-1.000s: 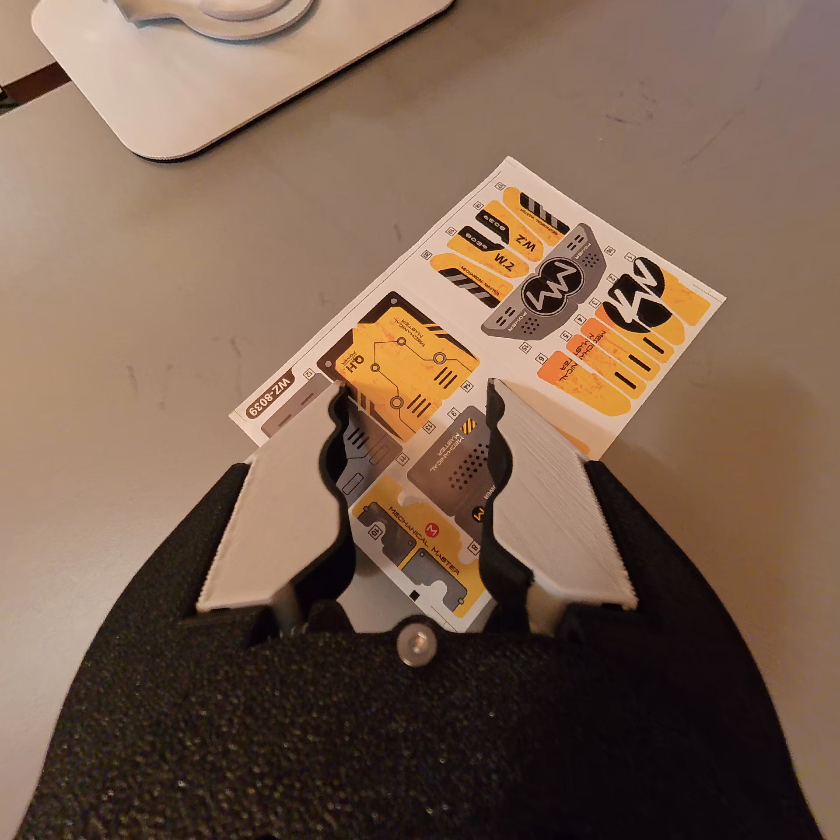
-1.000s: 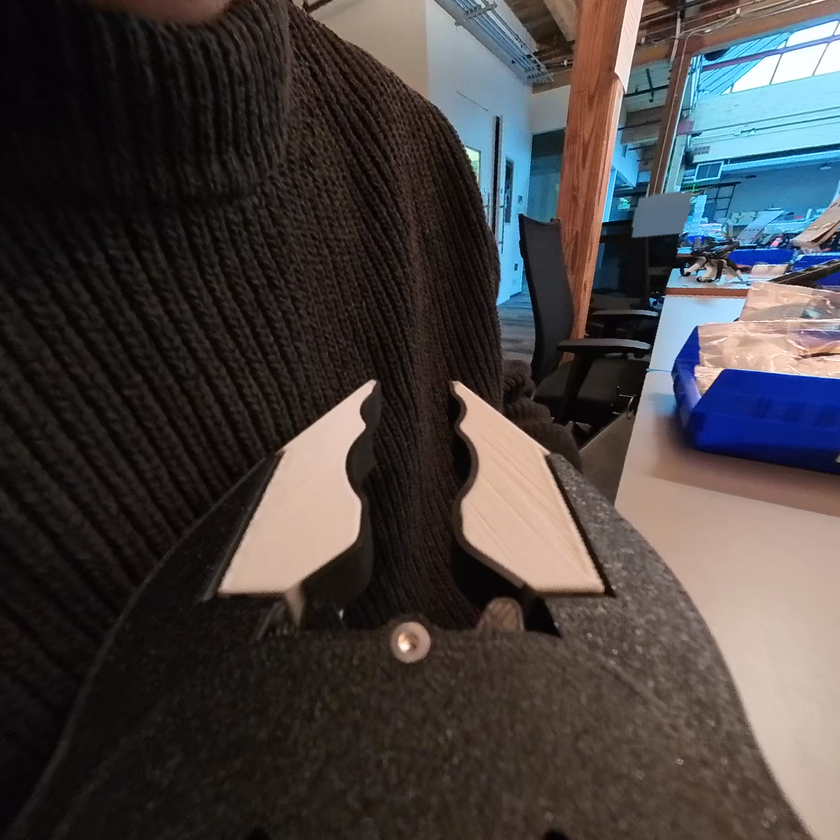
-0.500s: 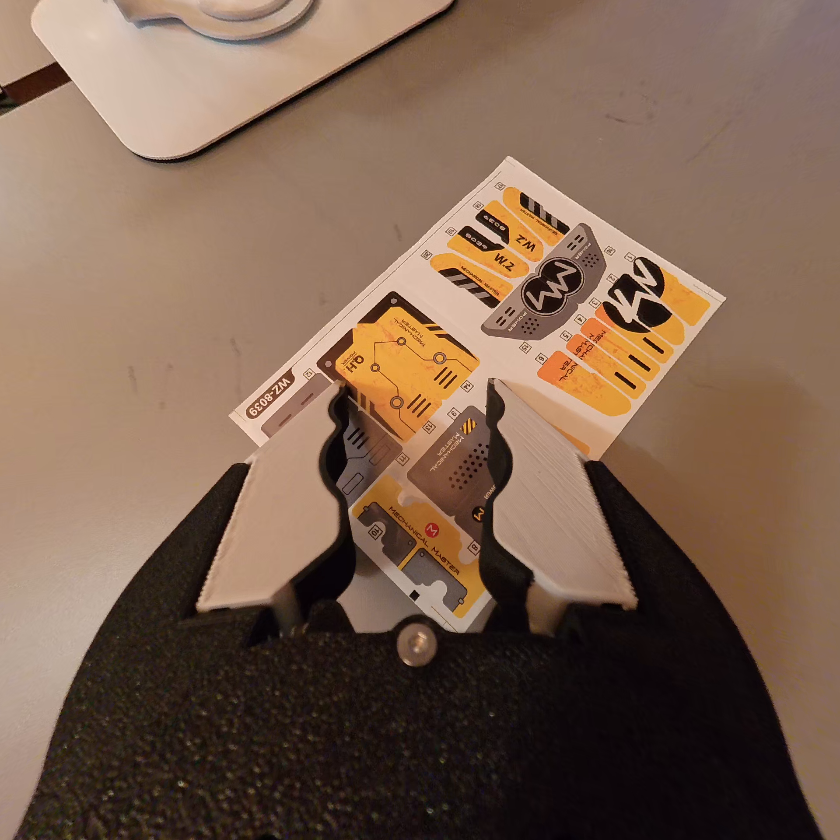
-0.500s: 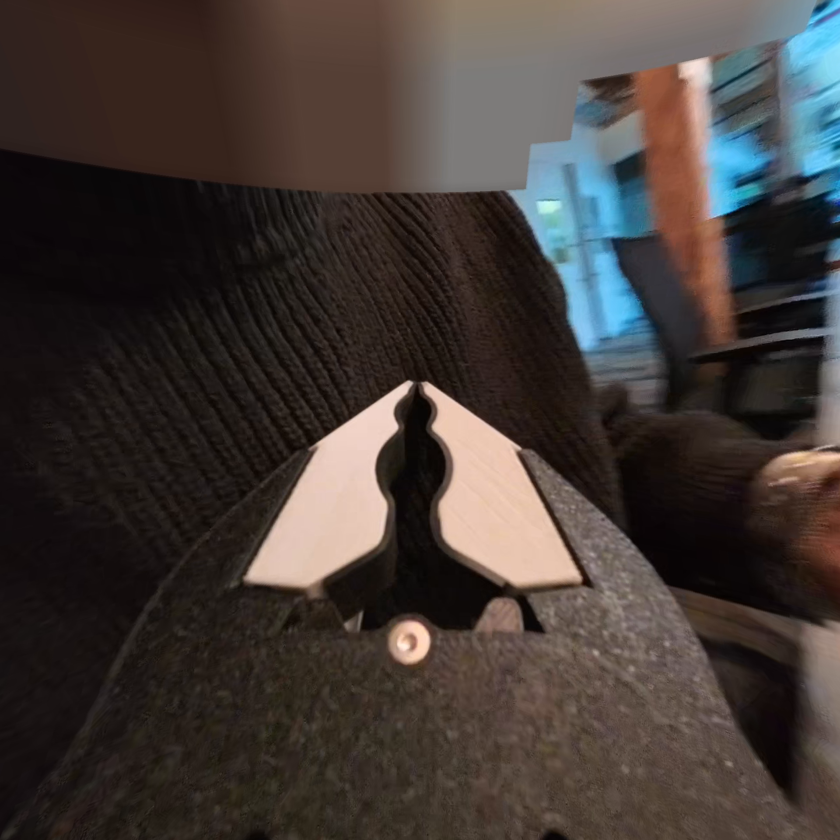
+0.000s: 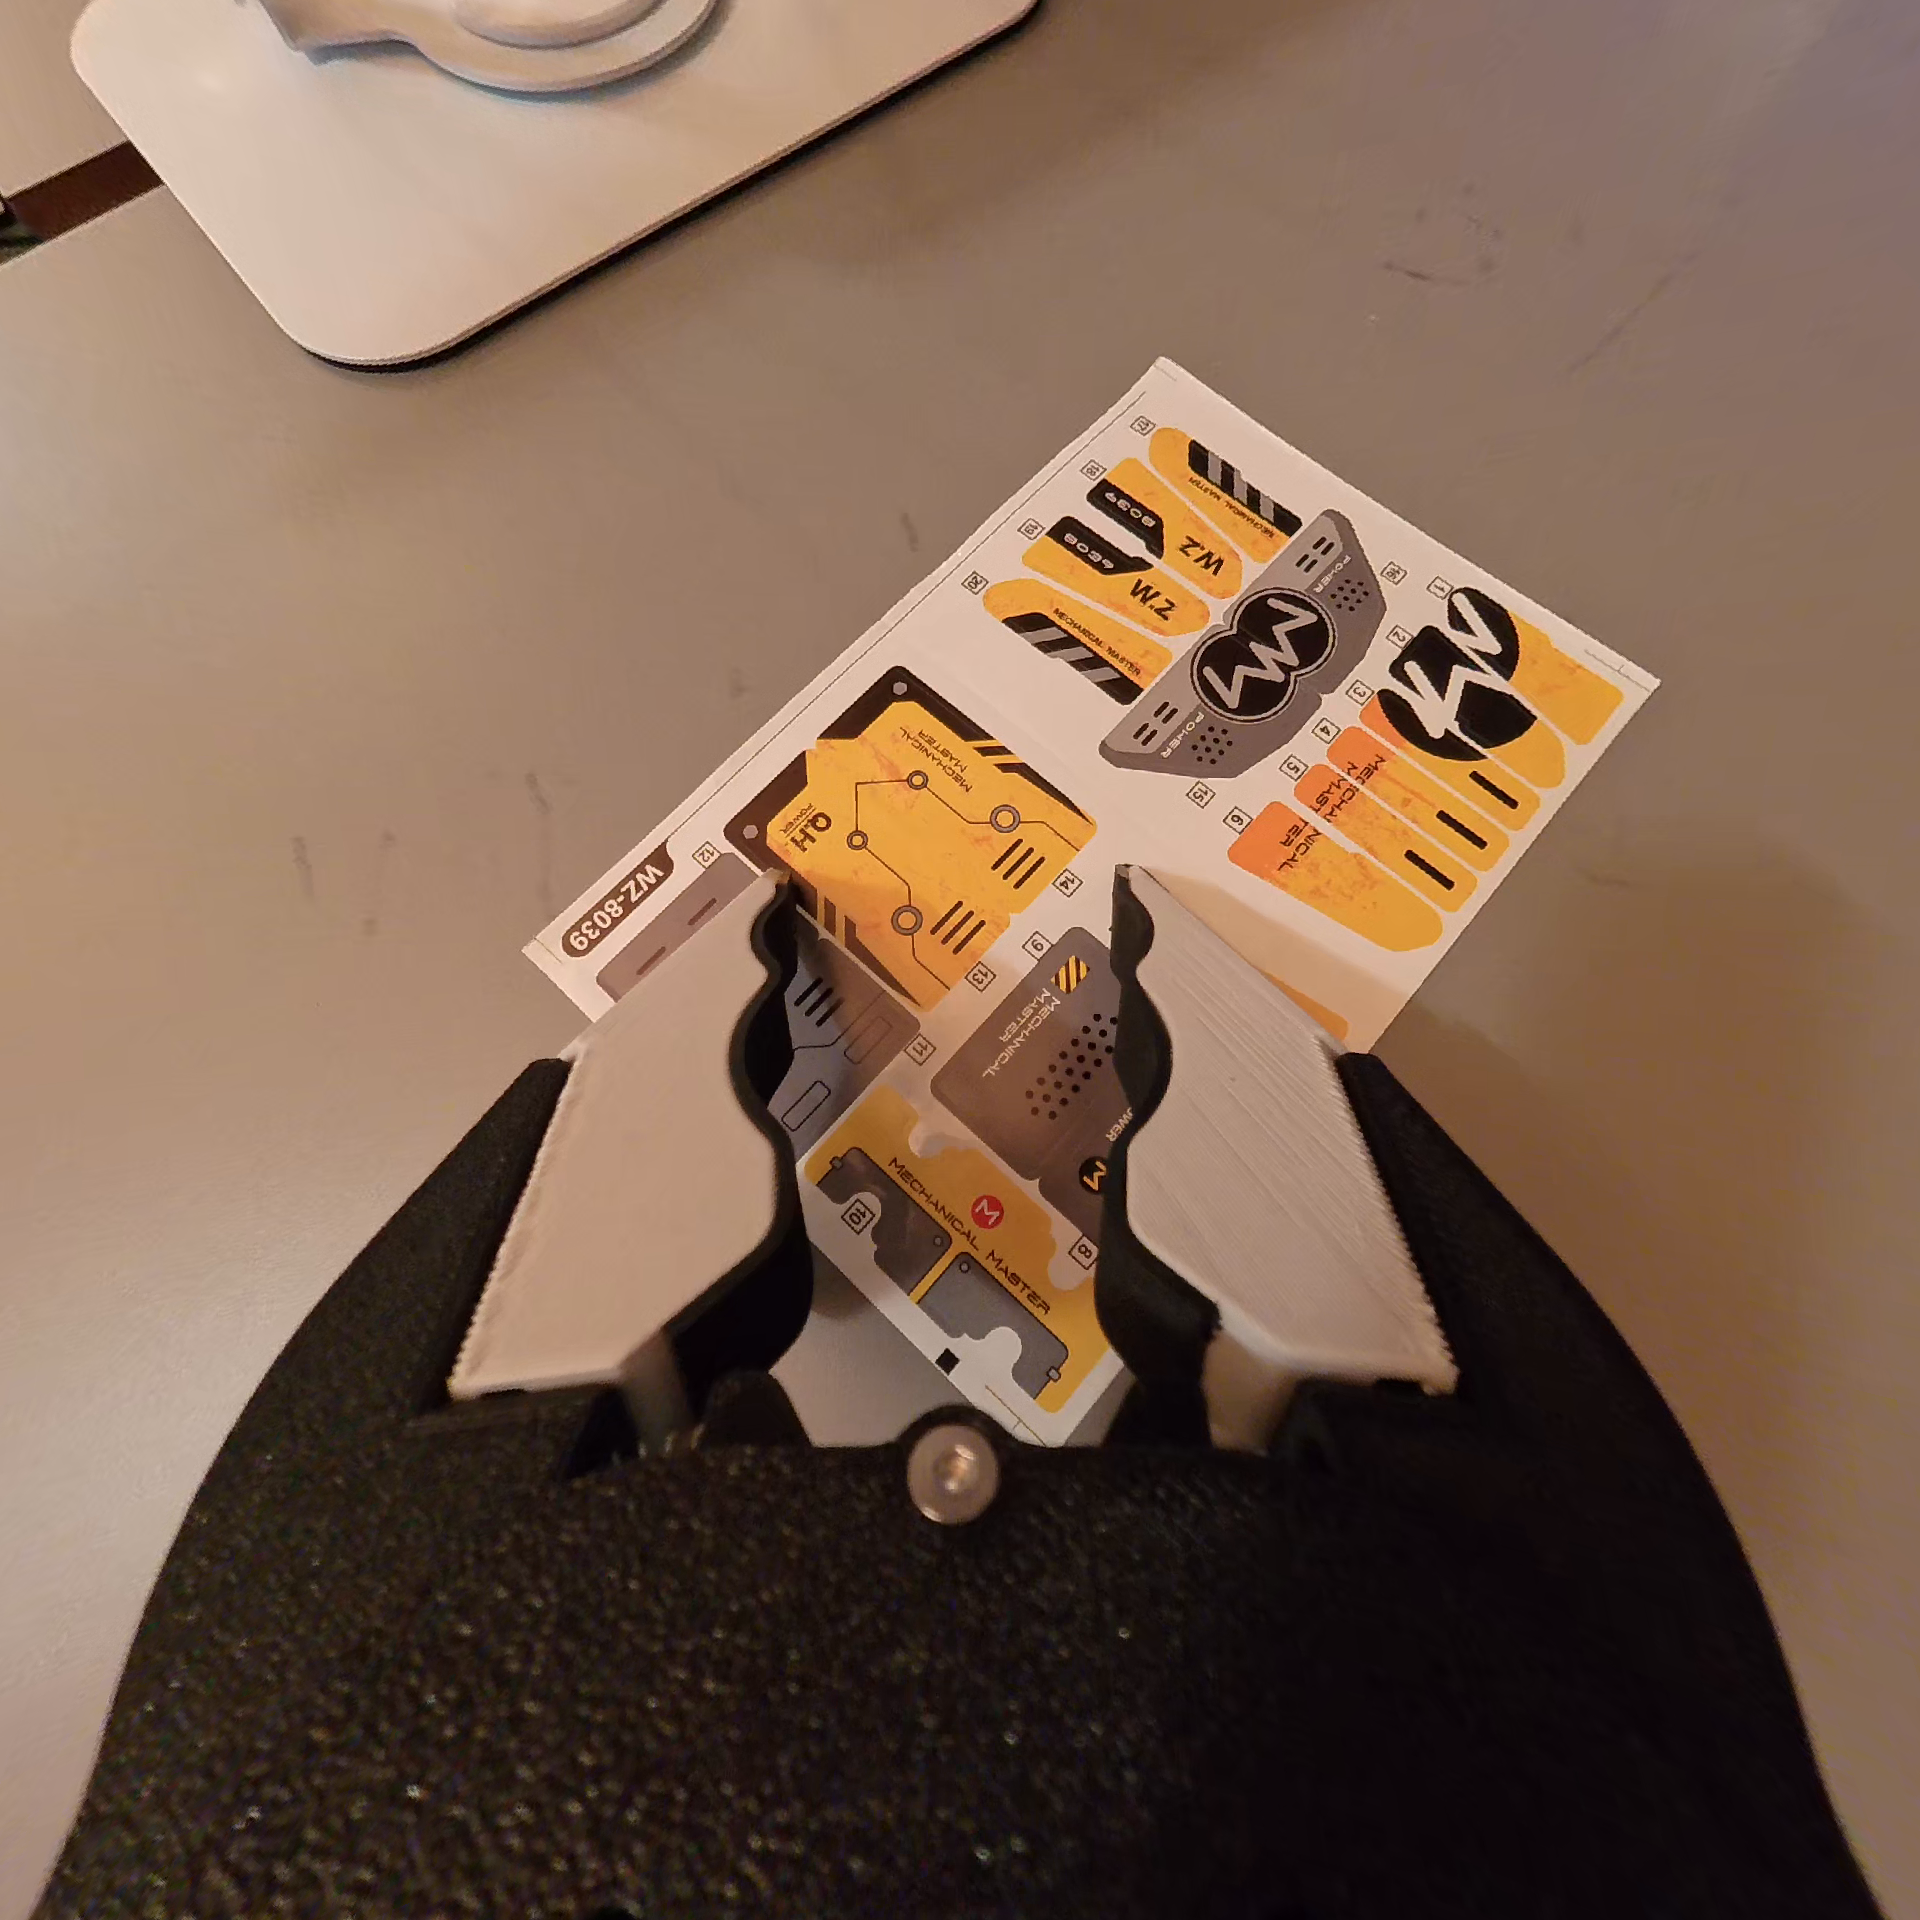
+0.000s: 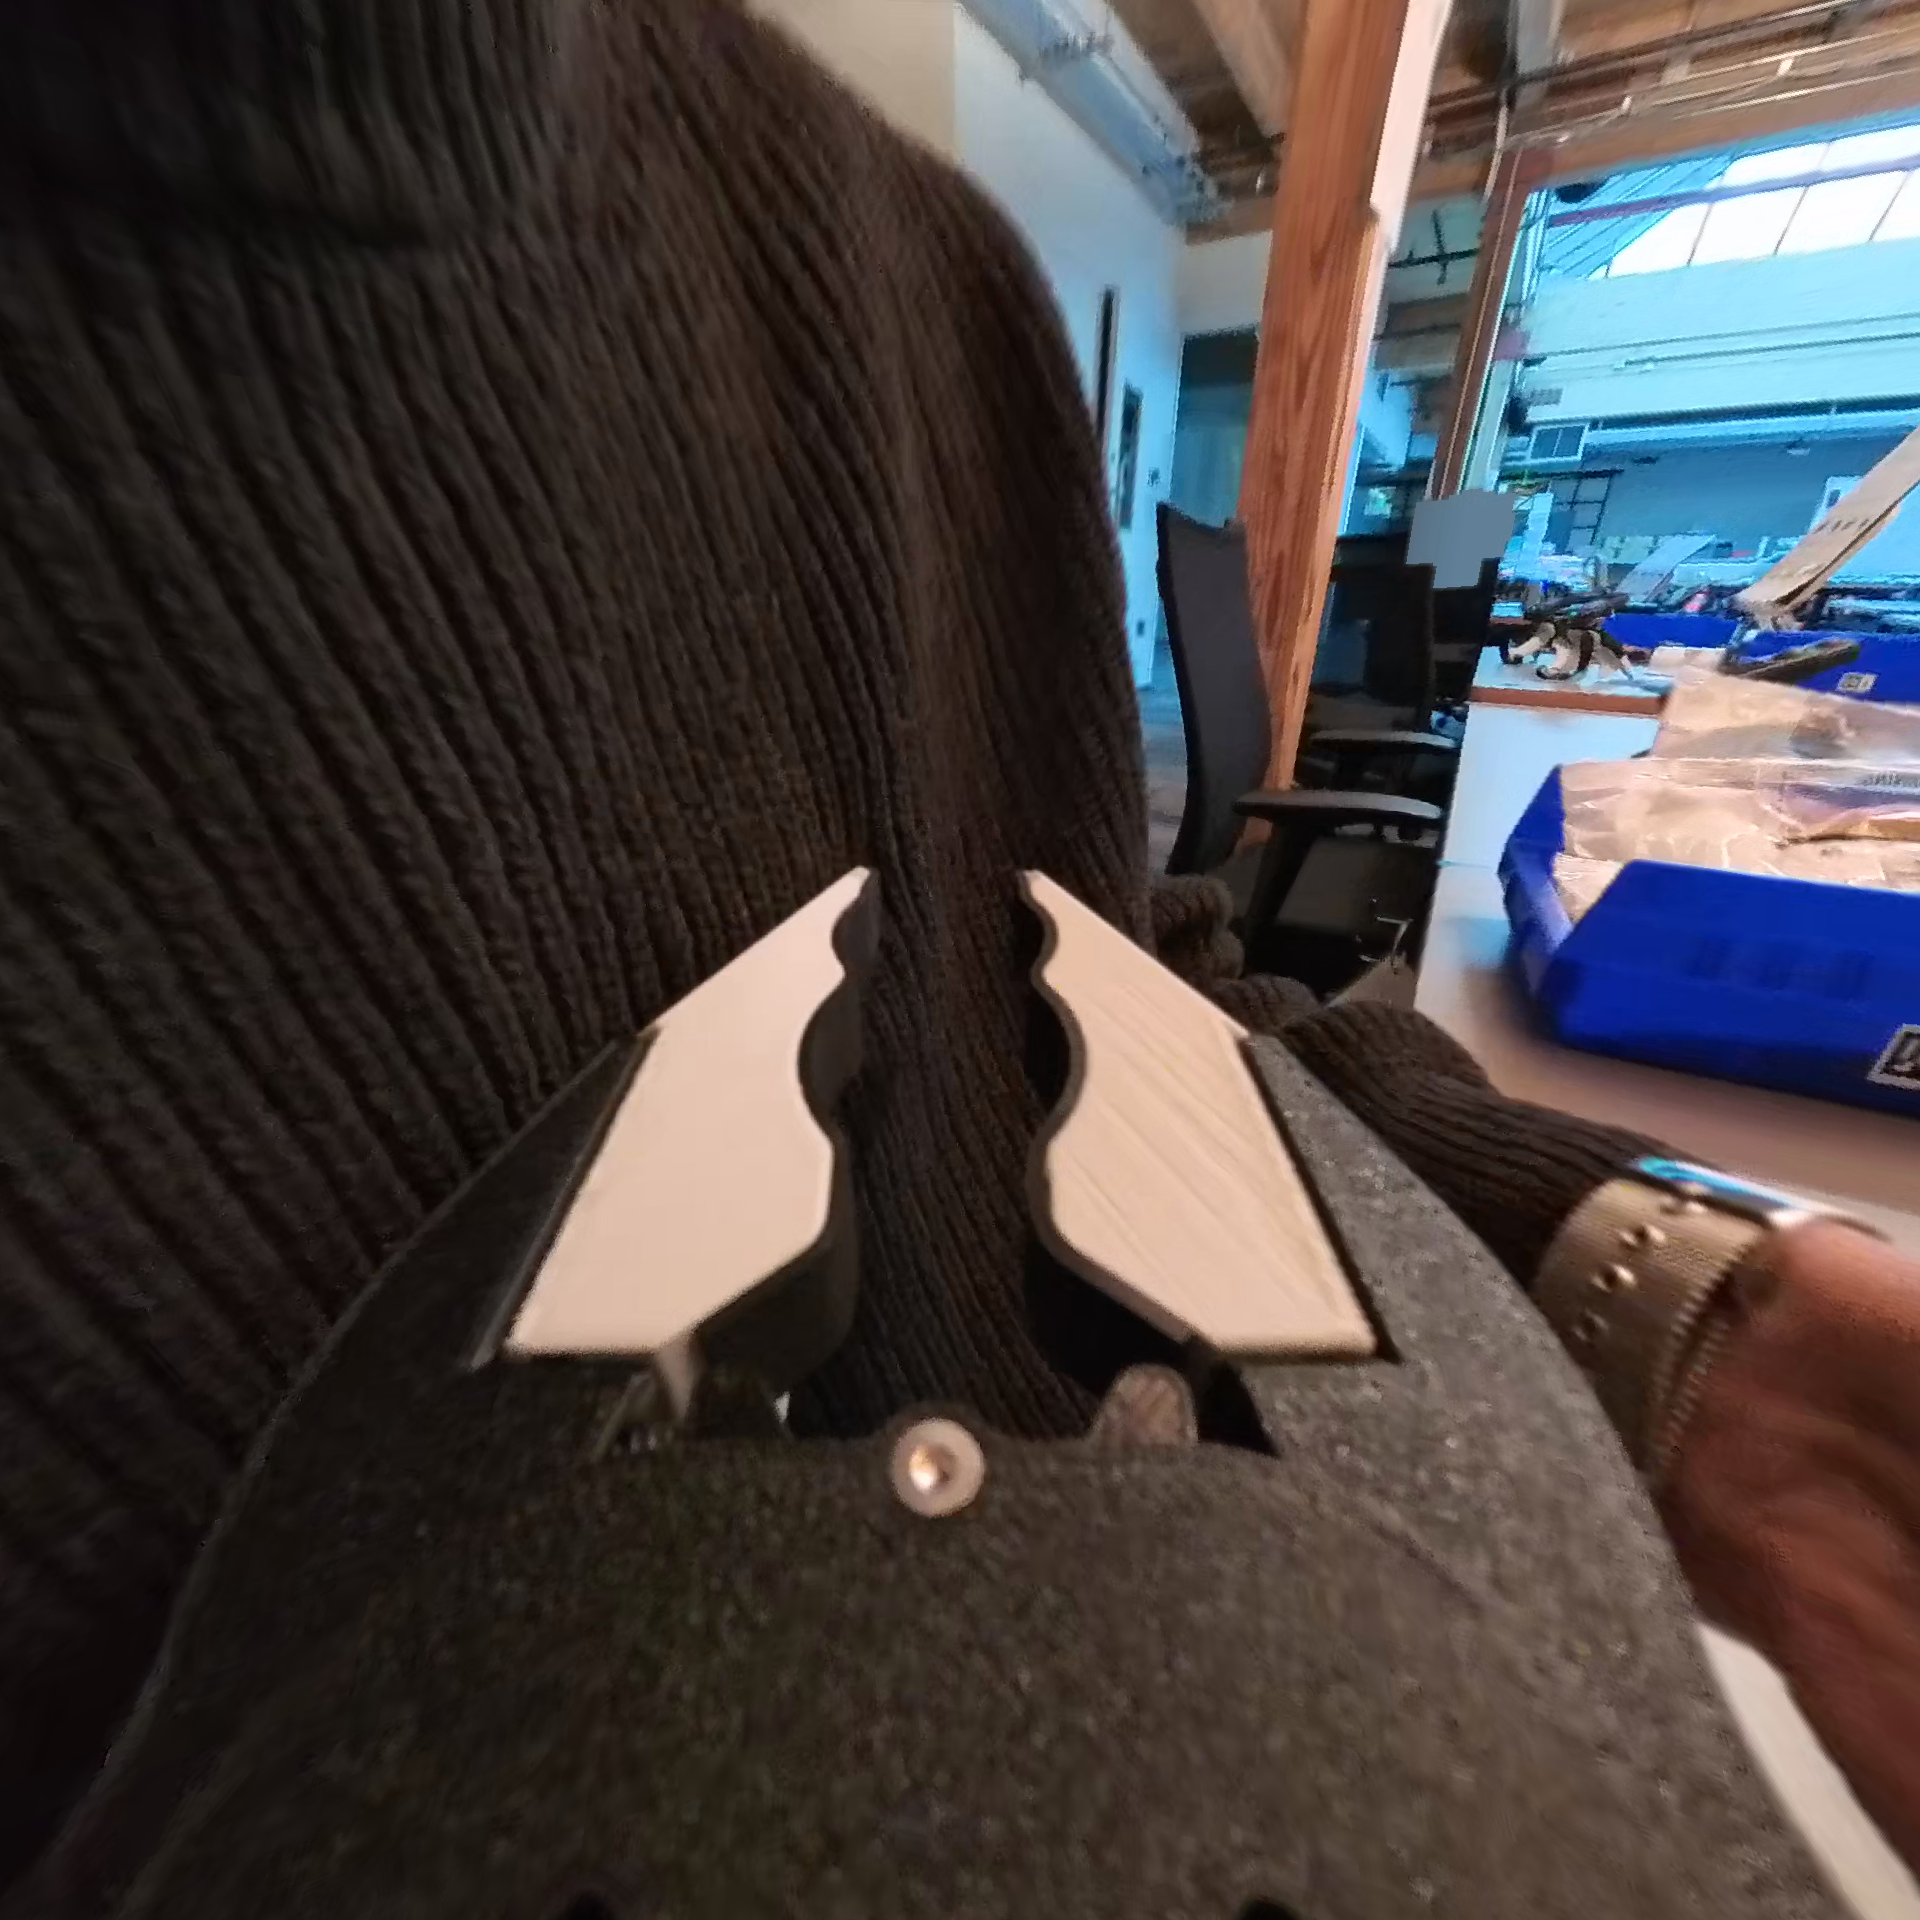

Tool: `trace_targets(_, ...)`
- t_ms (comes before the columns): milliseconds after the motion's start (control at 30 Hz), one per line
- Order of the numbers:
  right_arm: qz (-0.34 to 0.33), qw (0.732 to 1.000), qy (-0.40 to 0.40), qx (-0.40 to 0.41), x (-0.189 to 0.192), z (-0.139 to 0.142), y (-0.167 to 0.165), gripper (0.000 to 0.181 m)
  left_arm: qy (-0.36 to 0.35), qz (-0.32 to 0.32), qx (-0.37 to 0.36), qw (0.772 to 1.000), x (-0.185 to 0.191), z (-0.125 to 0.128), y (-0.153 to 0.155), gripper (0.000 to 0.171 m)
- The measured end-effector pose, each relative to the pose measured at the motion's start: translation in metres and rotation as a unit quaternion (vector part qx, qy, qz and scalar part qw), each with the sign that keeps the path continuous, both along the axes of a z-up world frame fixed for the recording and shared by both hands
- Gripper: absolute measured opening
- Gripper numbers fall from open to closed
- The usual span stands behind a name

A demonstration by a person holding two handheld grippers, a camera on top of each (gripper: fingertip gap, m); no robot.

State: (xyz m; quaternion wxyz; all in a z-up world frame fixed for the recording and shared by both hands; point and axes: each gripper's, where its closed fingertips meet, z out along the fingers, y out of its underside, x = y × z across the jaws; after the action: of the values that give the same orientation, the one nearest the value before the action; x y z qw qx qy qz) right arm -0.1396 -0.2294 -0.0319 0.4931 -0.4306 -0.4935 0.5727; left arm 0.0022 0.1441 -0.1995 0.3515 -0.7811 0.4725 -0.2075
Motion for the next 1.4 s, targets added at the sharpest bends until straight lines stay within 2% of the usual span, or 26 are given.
trace_targets(133, 0.006, 0.999, -0.012, 0.039, -0.005, -0.007, -0.008, 0.026, 0.000, 0.000, 0.000, 1.000, 0.000, 0.000, 0.000, 0.060)
trace_targets(267, -0.058, 0.981, -0.110, 0.145, -0.006, -0.035, 0.003, 0.027, 0.000, 0.000, 0.000, 1.000, 0.000, 0.000, 0.000, 0.060)
trace_targets(433, -0.112, 0.959, -0.117, 0.234, -0.010, -0.030, -0.001, 0.023, 0.000, 0.000, 0.000, 1.000, 0.000, 0.000, 0.000, 0.060)
trace_targets(567, -0.122, 0.958, -0.113, 0.234, -0.010, -0.031, 0.001, 0.023, 0.000, 0.000, 0.000, 1.000, 0.000, 0.000, 0.000, 0.060)
trace_targets(800, -0.145, 0.957, -0.092, 0.236, -0.014, -0.032, -0.001, 0.008, 0.000, 0.000, 0.000, 1.000, 0.000, 0.000, 0.000, 0.060)
trace_targets(1000, -0.119, 0.976, -0.070, 0.166, -0.020, -0.033, -0.006, 0.003, 0.000, 0.000, 0.000, 1.000, 0.000, 0.000, 0.000, 0.060)
trace_targets(1233, -0.116, 0.982, -0.061, 0.137, -0.021, -0.035, -0.004, 0.003, 0.000, 0.000, 0.000, 1.000, 0.000, 0.000, 0.000, 0.060)
trace_targets(1400, -0.095, 0.983, -0.081, 0.135, -0.020, -0.040, -0.006, 0.003, 0.000, 0.000, 0.000, 1.000, 0.000, 0.000, 0.000, 0.060)
